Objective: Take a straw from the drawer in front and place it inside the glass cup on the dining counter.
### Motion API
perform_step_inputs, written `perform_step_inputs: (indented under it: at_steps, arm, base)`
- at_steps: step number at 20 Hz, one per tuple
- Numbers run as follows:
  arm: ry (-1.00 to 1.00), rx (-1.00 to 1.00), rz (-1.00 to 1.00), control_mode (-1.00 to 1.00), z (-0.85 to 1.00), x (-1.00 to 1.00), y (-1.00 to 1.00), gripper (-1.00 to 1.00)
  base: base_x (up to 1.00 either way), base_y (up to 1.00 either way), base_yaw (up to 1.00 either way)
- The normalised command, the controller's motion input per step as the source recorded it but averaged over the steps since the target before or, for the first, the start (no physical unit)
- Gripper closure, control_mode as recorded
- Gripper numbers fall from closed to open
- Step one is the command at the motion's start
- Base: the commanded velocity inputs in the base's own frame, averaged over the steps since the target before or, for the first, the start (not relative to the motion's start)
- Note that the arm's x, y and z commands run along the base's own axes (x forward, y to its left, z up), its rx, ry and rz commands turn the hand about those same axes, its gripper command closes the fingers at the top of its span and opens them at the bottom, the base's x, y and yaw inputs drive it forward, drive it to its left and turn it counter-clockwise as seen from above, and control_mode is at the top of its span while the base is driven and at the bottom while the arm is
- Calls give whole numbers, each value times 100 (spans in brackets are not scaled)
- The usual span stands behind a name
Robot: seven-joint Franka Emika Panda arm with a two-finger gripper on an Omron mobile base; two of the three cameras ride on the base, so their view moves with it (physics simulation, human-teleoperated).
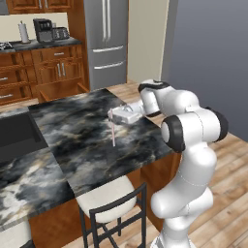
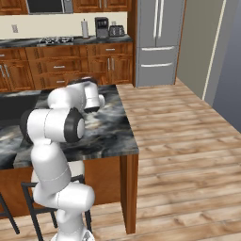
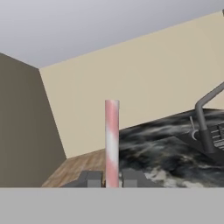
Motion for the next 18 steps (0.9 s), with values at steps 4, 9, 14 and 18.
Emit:
perform_step_inputs:
  at_steps: [4,9,14,18]
  arm:
    - [0,0,0,-100,-10,0,0,100]
    - [0,0,0,-100,-10,3,0,100]
    - [0,0,0,-100,-12,5,0,100]
    - [0,0,0,-100,-12,5,0,100]
  base:
    - [0,0,0]
    - [0,0,0]
    - [0,0,0]
    - [0,0,0]
